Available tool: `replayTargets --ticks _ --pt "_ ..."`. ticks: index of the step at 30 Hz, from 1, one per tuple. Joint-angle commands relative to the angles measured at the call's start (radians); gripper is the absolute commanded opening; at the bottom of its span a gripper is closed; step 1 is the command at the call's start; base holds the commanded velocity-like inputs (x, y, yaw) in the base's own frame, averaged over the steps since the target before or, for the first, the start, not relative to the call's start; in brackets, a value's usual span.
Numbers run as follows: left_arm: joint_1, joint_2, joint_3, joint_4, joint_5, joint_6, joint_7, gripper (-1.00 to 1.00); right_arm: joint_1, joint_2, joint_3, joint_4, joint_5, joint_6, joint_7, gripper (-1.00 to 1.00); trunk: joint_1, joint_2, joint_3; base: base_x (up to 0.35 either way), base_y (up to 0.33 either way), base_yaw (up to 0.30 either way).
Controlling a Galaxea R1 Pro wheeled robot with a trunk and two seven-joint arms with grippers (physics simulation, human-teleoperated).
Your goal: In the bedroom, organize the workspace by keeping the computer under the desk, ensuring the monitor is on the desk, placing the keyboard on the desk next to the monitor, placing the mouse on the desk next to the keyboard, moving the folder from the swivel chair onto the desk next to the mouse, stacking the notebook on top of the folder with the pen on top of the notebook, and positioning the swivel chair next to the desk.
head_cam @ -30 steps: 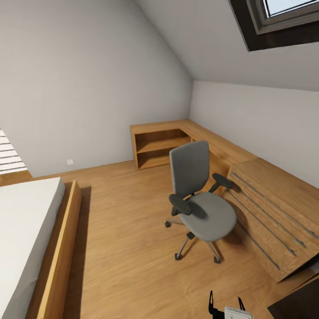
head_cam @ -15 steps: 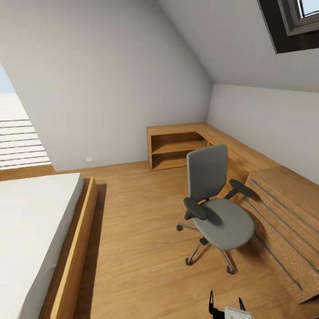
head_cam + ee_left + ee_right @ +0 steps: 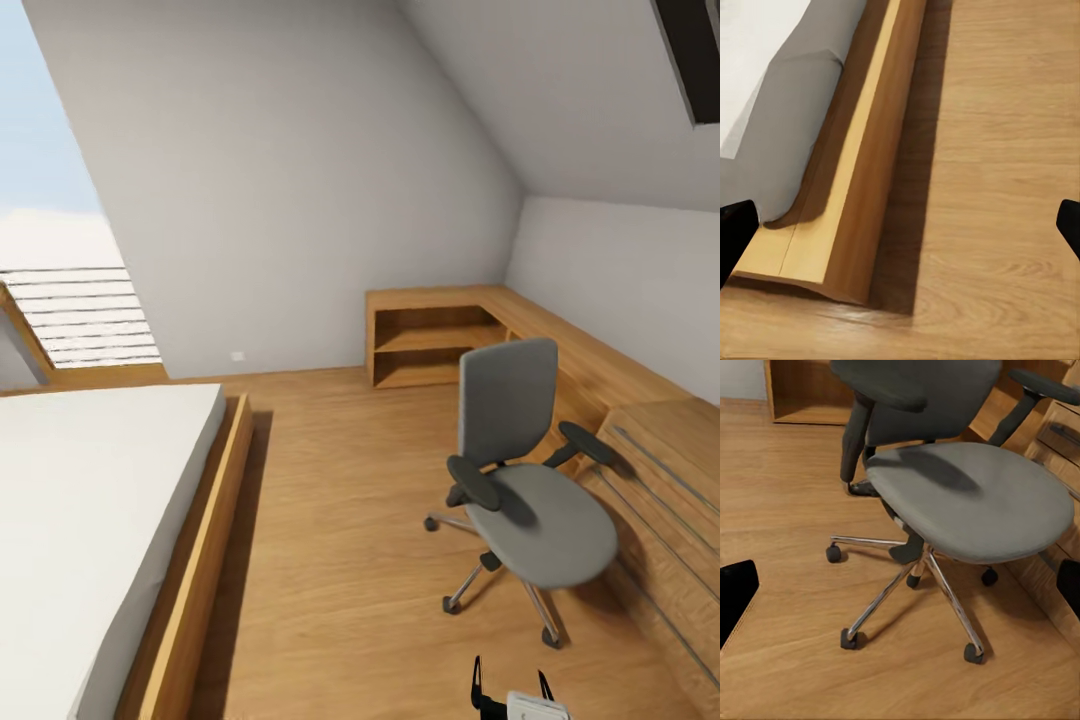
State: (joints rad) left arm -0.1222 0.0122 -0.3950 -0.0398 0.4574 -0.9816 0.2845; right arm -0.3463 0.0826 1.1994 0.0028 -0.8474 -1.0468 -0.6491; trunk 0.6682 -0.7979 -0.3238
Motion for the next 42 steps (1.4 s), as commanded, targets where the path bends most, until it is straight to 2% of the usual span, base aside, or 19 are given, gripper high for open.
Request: replayTargets --ticks 1,19,27,34,42 --pt "-0.001 0.000 -0.009 0.000 0.004 -0.002 0.005 1.00 0.000 0.000 0.009 0.000 -0.001 0.000 -0.009 1.00 0.000 -0.001 0.000 0.000 0.000 0.218" --pt "-0.001 -0.002 -0.010 0.000 0.004 -0.002 0.005 1.00 0.000 -0.003 0.010 0.002 0.000 0.000 -0.006 1.00 0.000 -0.001 0.011 0.000 0.000 0.183" --pt "-0.001 -0.001 -0.010 0.000 0.004 -0.002 0.005 1.00 0.000 -0.007 0.010 0.002 0.001 0.000 -0.001 1.00 0.000 -0.001 0.012 0.027 0.000 0.050" --pt "-0.001 -0.001 -0.010 0.000 0.004 -0.002 0.005 1.00 0.000 -0.009 0.009 0.004 0.001 0.000 0.001 1.00 0.000 -0.001 0.012 0.147 0.000 0.004" --pt "-0.001 -0.001 -0.010 0.000 0.004 -0.002 0.004 1.00 0.000 -0.016 0.009 0.003 0.002 0.003 0.002 1.00 0.000 -0.001 0.012 0.304 0.000 0.000"
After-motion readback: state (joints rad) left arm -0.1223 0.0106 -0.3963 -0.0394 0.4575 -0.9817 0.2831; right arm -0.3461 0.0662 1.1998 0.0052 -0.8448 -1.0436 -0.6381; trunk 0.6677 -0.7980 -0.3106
